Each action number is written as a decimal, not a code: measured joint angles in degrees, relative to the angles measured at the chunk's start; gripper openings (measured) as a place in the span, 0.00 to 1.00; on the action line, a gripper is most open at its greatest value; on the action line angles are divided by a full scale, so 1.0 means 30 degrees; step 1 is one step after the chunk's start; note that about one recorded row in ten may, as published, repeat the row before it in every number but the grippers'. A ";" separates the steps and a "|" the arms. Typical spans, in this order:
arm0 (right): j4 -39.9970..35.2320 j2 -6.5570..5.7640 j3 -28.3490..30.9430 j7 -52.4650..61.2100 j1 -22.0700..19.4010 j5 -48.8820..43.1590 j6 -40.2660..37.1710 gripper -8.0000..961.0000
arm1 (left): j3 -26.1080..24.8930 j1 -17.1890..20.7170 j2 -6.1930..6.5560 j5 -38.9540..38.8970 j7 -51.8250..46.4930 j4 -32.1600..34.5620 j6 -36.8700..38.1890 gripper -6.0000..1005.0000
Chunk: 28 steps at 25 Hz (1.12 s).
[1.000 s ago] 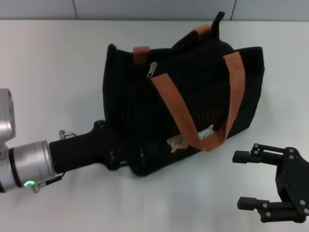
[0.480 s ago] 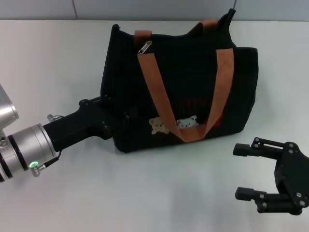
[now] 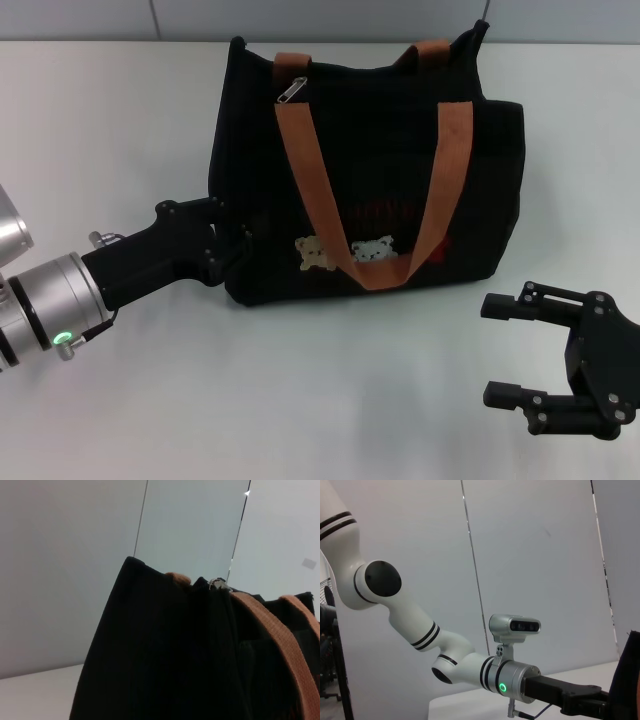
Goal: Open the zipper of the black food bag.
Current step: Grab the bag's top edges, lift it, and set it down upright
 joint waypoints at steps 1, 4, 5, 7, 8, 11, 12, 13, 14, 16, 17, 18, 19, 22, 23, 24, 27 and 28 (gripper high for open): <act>0.0000 0.0000 0.0000 0.0000 0.0000 0.0000 0.0000 0.81 | 0.0000 0.0000 0.0000 0.0000 0.0000 0.0000 0.0000 0.31; -0.0001 0.0044 0.0058 0.0000 0.0000 0.0007 0.0006 0.81 | -0.0006 0.0024 0.0011 0.0003 0.0000 0.0024 0.0035 0.27; -0.0001 0.0091 0.0145 0.0000 0.0000 0.0011 0.0047 0.81 | -0.0007 0.0034 0.0016 -0.0002 0.0000 0.0029 0.0046 0.26; -0.0001 0.0122 0.0174 0.0000 0.0000 0.0013 0.0109 0.81 | -0.0013 0.0035 0.0018 -0.0050 0.0000 0.0034 0.0048 0.24; -0.0001 0.0122 0.0174 0.0000 0.0000 0.0013 0.0109 0.81 | -0.0013 0.0035 0.0018 -0.0050 0.0000 0.0034 0.0048 0.23; -0.0001 0.0151 0.0173 0.0000 0.0011 0.0013 0.0168 0.81 | -0.0019 0.0035 0.0010 -0.0091 -0.0001 0.0040 0.0063 0.20; -0.0001 0.0156 0.0173 -0.0001 0.0019 0.0012 0.0177 0.81 | -0.0018 0.0035 0.0009 -0.0100 -0.0002 0.0040 0.0069 0.20; -0.0001 0.0156 0.0173 0.0001 0.0027 0.0013 0.0179 0.81 | -0.0018 0.0034 0.0007 -0.0108 -0.0003 0.0040 0.0071 0.19; -0.0001 0.0156 0.0173 0.0002 0.0030 0.0012 0.0180 0.81 | -0.0018 0.0034 0.0004 -0.0114 -0.0004 0.0040 0.0073 0.18; -0.0003 0.0156 0.0173 0.0003 0.0036 0.0013 0.0180 0.81 | -0.0019 0.0033 0.0000 -0.0135 -0.0005 0.0040 0.0077 0.17; -0.0001 0.0157 0.0172 0.0003 0.0044 0.0012 0.0180 0.81 | -0.0019 0.0033 -0.0002 -0.0148 -0.0006 0.0041 0.0079 0.16; -0.0001 0.0156 0.0173 0.0003 0.0062 0.0013 0.0180 0.81 | -0.0020 0.0034 -0.0004 -0.0155 -0.0007 0.0041 0.0081 0.15; -0.0001 0.0155 0.0173 0.0005 0.0069 0.0013 0.0181 0.81 | -0.0020 0.0033 -0.0006 -0.0156 -0.0009 0.0042 0.0083 0.15; -0.0002 0.0152 0.0173 0.0030 0.0112 0.0012 0.0190 0.81 | -0.0020 0.0032 -0.0011 -0.0162 -0.0012 0.0041 0.0088 0.13; -0.0001 0.0149 0.0172 0.0045 0.0124 0.0012 0.0195 0.81 | -0.0020 0.0032 -0.0011 -0.0165 -0.0012 0.0040 0.0097 0.13; -0.0003 0.0149 0.0172 0.0061 0.0134 0.0011 0.0199 0.81 | -0.0020 0.0027 -0.0011 -0.0165 -0.0014 0.0041 0.0112 0.12; -0.0002 0.0148 0.0177 0.0100 0.0145 0.0010 0.0205 0.81 | -0.0018 0.0016 0.0006 -0.0165 -0.0017 0.0148 0.0132 0.10; -0.0001 0.0149 0.0183 0.0110 0.0146 0.0010 0.0208 0.81 | -0.0014 0.0025 0.0015 -0.0165 -0.0018 0.0221 0.0133 0.10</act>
